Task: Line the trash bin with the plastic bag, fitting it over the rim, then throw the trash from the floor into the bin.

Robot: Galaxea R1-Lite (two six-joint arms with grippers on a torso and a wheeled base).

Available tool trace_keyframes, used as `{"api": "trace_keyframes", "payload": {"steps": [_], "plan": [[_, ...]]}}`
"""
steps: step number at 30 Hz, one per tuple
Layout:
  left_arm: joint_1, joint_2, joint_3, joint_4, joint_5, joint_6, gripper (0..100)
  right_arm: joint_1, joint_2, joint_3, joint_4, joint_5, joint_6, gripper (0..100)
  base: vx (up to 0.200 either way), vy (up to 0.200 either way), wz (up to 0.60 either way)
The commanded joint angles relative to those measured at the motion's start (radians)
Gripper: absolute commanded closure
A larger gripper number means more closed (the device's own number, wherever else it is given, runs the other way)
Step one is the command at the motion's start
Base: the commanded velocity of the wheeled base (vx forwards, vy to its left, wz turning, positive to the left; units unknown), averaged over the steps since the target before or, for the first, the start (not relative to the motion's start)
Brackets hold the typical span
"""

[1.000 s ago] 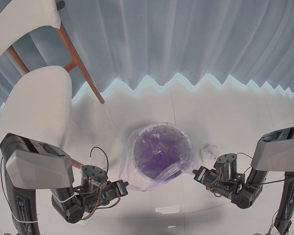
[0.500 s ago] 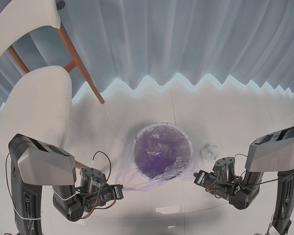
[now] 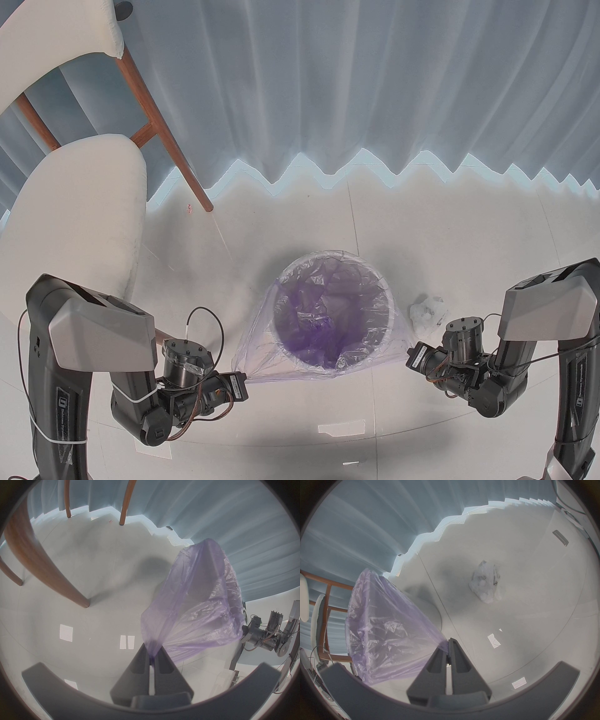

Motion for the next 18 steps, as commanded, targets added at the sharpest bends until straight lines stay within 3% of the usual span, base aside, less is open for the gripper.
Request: {"api": "trace_keyframes", "payload": {"steps": [1,18], "plan": [[0.007,0.008,-0.045,0.001,0.002,-0.003,100,-0.007,0.02,-0.037,0.001,-0.002,0.0,100,0.0,0.0,0.0],[0.051,0.086,-0.235,0.065,0.04,-0.012,100,-0.018,0.124,-0.26,0.02,-0.003,-0.019,100,0.0,0.0,0.0]]}}
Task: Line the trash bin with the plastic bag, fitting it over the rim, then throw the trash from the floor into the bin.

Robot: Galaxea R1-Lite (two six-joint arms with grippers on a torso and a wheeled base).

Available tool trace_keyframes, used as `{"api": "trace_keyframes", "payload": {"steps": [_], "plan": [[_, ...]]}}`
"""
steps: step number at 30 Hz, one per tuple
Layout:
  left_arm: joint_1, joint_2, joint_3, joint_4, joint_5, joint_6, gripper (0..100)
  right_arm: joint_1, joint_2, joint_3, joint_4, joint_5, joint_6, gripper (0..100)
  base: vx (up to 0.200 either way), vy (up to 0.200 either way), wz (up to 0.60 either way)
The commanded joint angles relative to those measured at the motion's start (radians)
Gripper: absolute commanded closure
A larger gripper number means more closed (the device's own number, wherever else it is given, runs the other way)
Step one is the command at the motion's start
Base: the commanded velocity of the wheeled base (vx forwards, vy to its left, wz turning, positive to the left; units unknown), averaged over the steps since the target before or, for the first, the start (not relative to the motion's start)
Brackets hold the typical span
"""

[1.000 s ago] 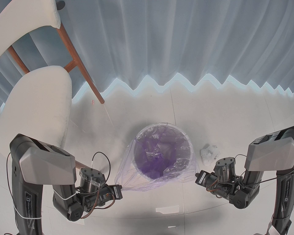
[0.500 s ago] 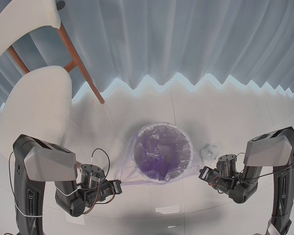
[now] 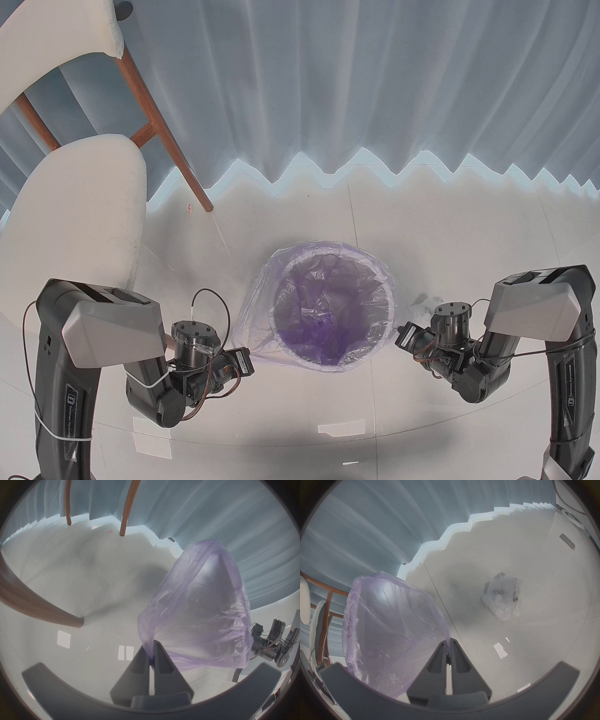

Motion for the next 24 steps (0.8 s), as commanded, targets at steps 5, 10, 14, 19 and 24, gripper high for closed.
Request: {"api": "trace_keyframes", "payload": {"steps": [5,10,14,19,24], "plan": [[0.047,0.043,-0.113,0.082,0.003,-0.056,100,-0.02,0.073,-0.102,0.028,0.0,-0.002,100,0.0,0.0,0.0],[0.045,0.036,-0.176,0.185,0.003,-0.094,100,-0.029,0.074,-0.136,0.072,0.0,0.001,100,0.0,0.0,0.0],[0.03,0.036,-0.183,0.194,0.002,-0.094,100,-0.037,0.073,-0.142,0.087,0.001,0.003,100,0.0,0.0,0.0],[0.003,0.04,-0.182,0.236,-0.003,-0.094,100,-0.038,0.077,-0.133,0.092,0.001,0.003,100,0.0,0.0,0.0],[0.004,0.04,-0.19,0.248,0.005,-0.097,100,-0.038,0.09,-0.13,0.089,0.001,0.003,100,0.0,0.0,0.0]]}}
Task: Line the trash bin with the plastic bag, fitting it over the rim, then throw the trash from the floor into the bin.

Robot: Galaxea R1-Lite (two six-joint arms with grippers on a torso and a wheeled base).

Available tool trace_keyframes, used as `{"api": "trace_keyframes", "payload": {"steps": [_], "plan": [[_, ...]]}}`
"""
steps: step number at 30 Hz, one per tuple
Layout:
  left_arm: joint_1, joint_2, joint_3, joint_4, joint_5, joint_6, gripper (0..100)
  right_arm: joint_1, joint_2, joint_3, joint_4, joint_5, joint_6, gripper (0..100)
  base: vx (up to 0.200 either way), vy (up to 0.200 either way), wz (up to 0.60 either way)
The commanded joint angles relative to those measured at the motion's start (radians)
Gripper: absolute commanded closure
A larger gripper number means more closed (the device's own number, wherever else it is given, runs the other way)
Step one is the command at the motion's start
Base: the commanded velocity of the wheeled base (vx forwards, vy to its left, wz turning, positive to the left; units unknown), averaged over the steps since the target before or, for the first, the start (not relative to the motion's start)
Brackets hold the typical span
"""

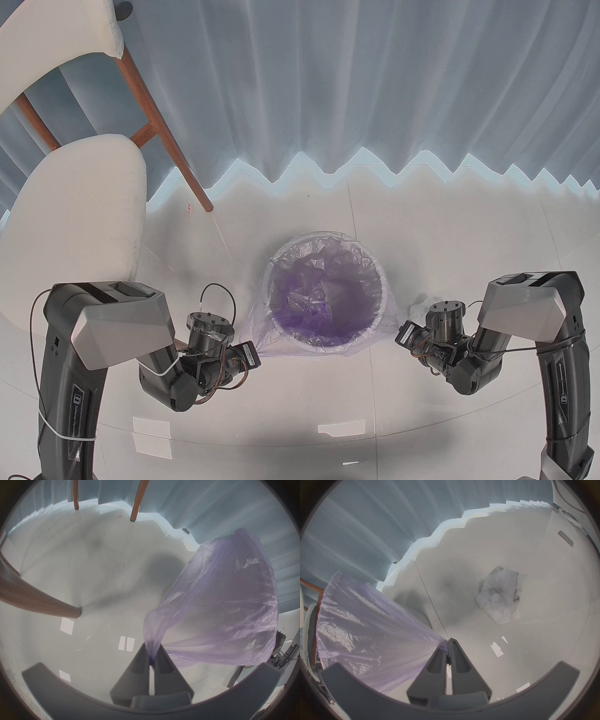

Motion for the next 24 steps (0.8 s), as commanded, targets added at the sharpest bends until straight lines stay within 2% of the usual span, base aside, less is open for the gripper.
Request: {"api": "trace_keyframes", "payload": {"steps": [1,5,6,7,12,14,20,24], "plan": [[0.001,-0.003,-0.002,-0.009,0.007,-0.005,100,0.001,0.009,0.002,-0.001,0.001,0.0,100,0.0,0.0,0.0],[0.002,-0.019,0.004,-0.006,0.027,-0.007,100,0.004,0.012,0.004,0.0,0.001,0.0,100,0.0,0.0,0.0],[0.002,-0.028,0.005,0.003,0.027,-0.008,100,0.004,0.012,0.004,0.0,0.001,0.0,0,0.0,0.0,0.0],[0.002,-0.035,0.007,0.006,0.025,-0.01,0,0.005,0.012,0.004,0.0,0.001,0.0,0,0.0,0.0,0.0],[-0.004,-0.065,0.045,-0.009,0.027,-0.03,0,0.004,-0.023,0.053,-0.019,0.001,0.016,0,0.0,0.0,0.0],[-0.024,-0.149,0.127,-0.012,0.019,-0.059,0,0.005,-0.097,0.14,-0.032,0.004,0.037,0,0.0,0.0,0.0],[-0.03,-0.331,0.327,-0.032,0.017,-0.067,0,0.002,-0.264,0.341,-0.055,0.01,0.043,0,0.0,0.0,0.0],[-0.028,-0.494,0.512,-0.127,0.024,-0.067,0,0.007,-0.445,0.49,-0.078,0.056,0.051,0,0.0,0.0,0.0]]}}
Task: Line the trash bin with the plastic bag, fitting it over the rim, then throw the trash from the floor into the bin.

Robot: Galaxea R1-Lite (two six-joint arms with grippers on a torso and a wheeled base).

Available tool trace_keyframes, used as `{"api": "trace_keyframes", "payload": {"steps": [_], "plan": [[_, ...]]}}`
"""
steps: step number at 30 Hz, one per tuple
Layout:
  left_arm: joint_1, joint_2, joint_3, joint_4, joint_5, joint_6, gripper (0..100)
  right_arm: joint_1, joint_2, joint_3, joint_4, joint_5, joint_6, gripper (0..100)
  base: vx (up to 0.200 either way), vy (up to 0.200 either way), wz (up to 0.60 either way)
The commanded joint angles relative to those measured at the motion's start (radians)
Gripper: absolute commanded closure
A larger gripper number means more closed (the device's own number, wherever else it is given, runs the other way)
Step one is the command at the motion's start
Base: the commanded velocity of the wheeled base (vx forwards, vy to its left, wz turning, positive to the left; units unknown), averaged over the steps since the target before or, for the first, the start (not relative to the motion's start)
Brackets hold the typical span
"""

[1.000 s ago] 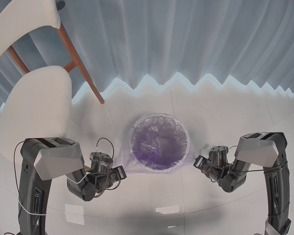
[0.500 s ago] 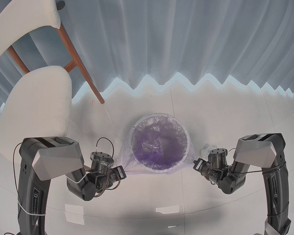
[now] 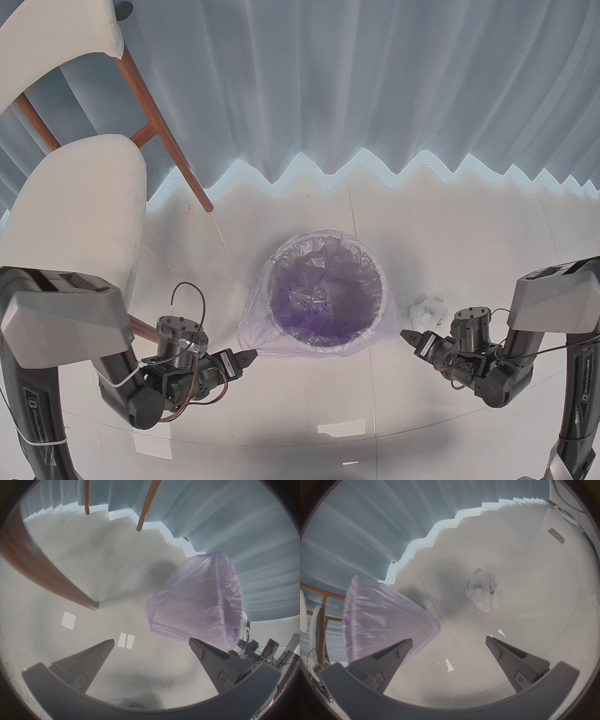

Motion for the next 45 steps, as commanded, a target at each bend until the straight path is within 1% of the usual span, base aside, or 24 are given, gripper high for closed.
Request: {"api": "trace_keyframes", "payload": {"steps": [1,5,6,7,8,10,11,12,13,14,17,19,20,21,23,25,27,30,31,32,33,39,43,45], "plan": [[-0.003,-0.302,0.26,-0.133,0.003,-0.007,0,0.007,-0.306,0.223,-0.027,0.043,0.009,0,0.0,0.0,0.0],[-0.023,-0.477,0.434,-0.325,0.001,-0.032,0,0.024,-0.458,0.252,-0.021,0.042,0.002,0,0.0,0.0,0.0],[-0.023,-0.477,0.434,-0.325,0.001,-0.032,0,0.024,-0.458,0.252,-0.021,0.042,0.002,0,0.0,0.0,0.0],[-0.044,-0.544,0.497,-0.403,0.012,-0.032,0,0.027,-0.521,0.249,0.01,0.043,0.002,0,0.0,0.0,0.0],[-0.054,-0.577,0.522,-0.437,0.018,-0.03,0,0.027,-0.545,0.242,0.047,0.043,0.002,0,0.0,0.0,0.0],[-0.075,-0.649,0.522,-0.451,0.059,-0.032,0,0.027,-0.587,0.211,0.131,0.043,0.002,0,0.0,0.0,0.0],[-0.075,-0.649,0.522,-0.451,0.059,-0.032,0,0.027,-0.587,0.211,0.131,0.043,0.002,0,0.0,0.0,0.0],[-0.096,-0.719,0.522,-0.449,0.107,-0.026,0,0.027,-0.625,0.16,0.229,0.043,0.003,0,0.0,0.0,0.0],[-0.103,-0.738,0.522,-0.447,0.114,-0.023,0,0.026,-0.631,0.143,0.26,0.043,0.003,0,0.0,0.0,0.0],[-0.113,-0.77,0.522,-0.446,0.119,-0.015,0,0.026,-0.638,0.096,0.326,0.043,0.003,0,0.0,0.0,0.0],[-0.119,-0.845,0.522,-0.443,0.114,0.078,0,0.026,-0.624,-0.03,0.513,0.04,-0.012,0,0.0,0.0,0.0],[-0.109,-0.879,0.519,-0.444,0.11,0.146,0,0.027,-0.604,-0.088,0.582,0.04,-0.04,0,0.0,0.0,0.0],[-0.098,-0.91,0.494,-0.446,0.101,0.213,0,0.029,-0.581,-0.134,0.622,0.039,-0.064,0,0.0,0.0,0.0],[-0.083,-0.929,0.464,-0.441,0.093,0.252,0,0.034,-0.568,-0.159,0.644,0.037,-0.08,0,0.0,0.0,0.0],[-0.015,-0.963,0.408,-0.432,0.082,0.313,0,0.061,-0.536,-0.211,0.671,0.032,-0.1,0,0.0,0.0,0.0],[0.017,-0.997,0.369,-0.4,0.068,0.344,0,0.081,-0.506,-0.242,0.685,0.019,-0.104,0,0.0,0.0,0.0],[0.037,-1.072,0.296,-0.283,0.056,0.358,0,0.115,-0.455,-0.283,0.693,-0.017,-0.104,0,0.0,0.0,0.0],[0.054,-1.196,0.2,-0.03,0.062,0.361,0,0.15,-0.363,-0.334,0.702,-0.066,-0.104,0,0.0,0.0,0.0],[0.063,-1.226,0.178,0.04,0.065,0.362,0,0.158,-0.34,-0.348,0.702,-0.075,-0.104,0,0.0,0.0,0.0],[0.068,-1.238,0.169,0.073,0.067,0.362,0,0.162,-0.329,-0.354,0.702,-0.078,-0.104,0,0.0,0.0,0.0],[0.081,-1.272,0.14,0.169,0.075,0.364,0,0.172,-0.294,-0.374,0.703,-0.08,-0.104,0,0.0,0.0,0.0],[0.158,-1.268,0.138,0.208,0.099,0.368,0,0.189,-0.194,-0.438,0.702,-0.096,-0.115,0,0.0,0.0,0.0],[0.19,-1.268,0.146,0.211,0.101,0.401,0,0.198,-0.141,-0.481,0.703,-0.113,-0.121,0,0.0,0.0,0.0],[0.22,-1.267,0.155,0.209,0.095,0.428,0,0.198,-0.085,-0.535,0.703,-0.13,-0.121,0,0.0,0.0,0.0]]}}
